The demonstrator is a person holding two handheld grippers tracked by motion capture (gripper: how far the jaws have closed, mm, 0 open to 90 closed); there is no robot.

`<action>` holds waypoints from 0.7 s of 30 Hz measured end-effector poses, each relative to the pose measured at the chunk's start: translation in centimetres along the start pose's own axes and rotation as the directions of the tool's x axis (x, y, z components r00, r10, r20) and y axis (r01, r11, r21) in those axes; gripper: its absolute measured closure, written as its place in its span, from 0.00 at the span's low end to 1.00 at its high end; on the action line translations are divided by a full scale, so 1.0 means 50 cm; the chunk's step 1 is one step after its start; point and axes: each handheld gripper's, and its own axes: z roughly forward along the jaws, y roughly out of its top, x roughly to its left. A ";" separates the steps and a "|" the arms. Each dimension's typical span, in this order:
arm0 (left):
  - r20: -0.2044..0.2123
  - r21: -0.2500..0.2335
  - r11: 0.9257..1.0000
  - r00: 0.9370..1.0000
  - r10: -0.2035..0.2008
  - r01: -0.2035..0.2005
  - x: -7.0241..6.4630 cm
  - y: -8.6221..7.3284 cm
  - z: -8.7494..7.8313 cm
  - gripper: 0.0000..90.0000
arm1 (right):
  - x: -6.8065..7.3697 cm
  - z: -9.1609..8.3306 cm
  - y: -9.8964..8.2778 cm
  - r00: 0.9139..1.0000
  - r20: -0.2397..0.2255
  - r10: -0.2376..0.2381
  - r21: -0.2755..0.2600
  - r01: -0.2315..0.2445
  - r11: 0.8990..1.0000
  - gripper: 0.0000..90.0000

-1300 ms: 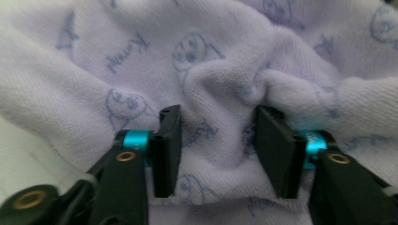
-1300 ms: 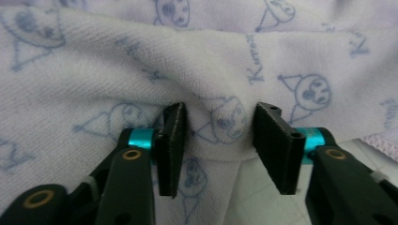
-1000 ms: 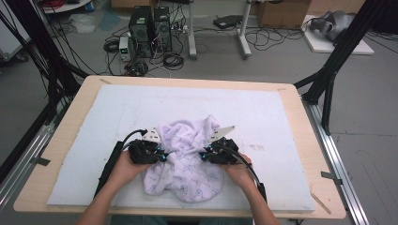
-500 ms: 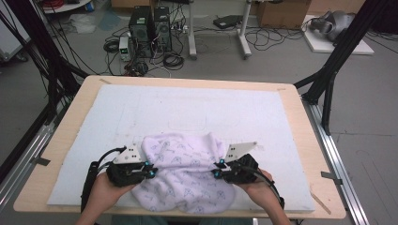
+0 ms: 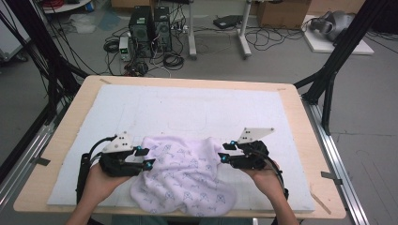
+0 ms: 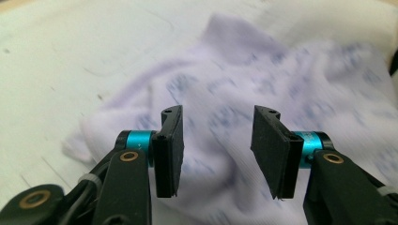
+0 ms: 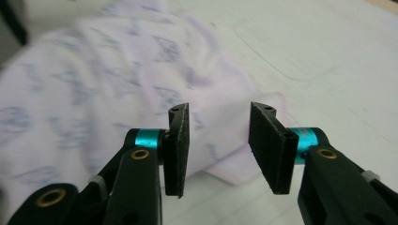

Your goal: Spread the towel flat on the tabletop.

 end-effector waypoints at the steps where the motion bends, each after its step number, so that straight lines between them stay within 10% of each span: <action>1: 0.004 -0.003 1.000 1.000 -0.009 0.009 0.007 0.006 0.010 0.59 | -0.008 0.012 -0.003 1.000 0.015 0.012 0.018 -0.012 1.000 0.67; 6: -0.044 0.070 0.998 0.999 0.000 0.003 0.031 0.009 0.068 0.59 | -0.028 0.083 -0.019 0.998 0.042 0.048 0.113 -0.052 0.992 0.67; 7: -0.057 0.149 0.989 0.998 0.011 -0.002 0.039 0.001 0.090 0.59 | -0.030 0.110 -0.026 0.998 0.050 0.043 0.161 -0.051 0.986 0.67; 10: -0.058 0.189 0.982 0.998 0.015 -0.004 0.041 -0.011 0.102 0.61 | -0.035 0.130 -0.036 0.997 0.050 0.062 0.197 -0.070 0.978 0.74; 11: -0.039 0.195 0.981 0.999 0.011 -0.003 0.042 -0.019 0.104 0.78 | -0.038 0.132 -0.043 0.997 0.022 0.080 0.180 -0.082 0.980 0.89; 14: -0.011 0.236 0.972 1.000 0.002 0.001 0.043 -0.041 0.111 0.90 | -0.035 0.132 -0.043 0.998 0.010 0.062 0.193 -0.062 0.979 0.95; 21: 0.002 0.200 0.980 1.000 -0.020 0.019 0.036 -0.067 0.087 0.95 | -0.039 0.093 -0.040 0.998 0.064 0.015 0.194 -0.027 0.981 0.97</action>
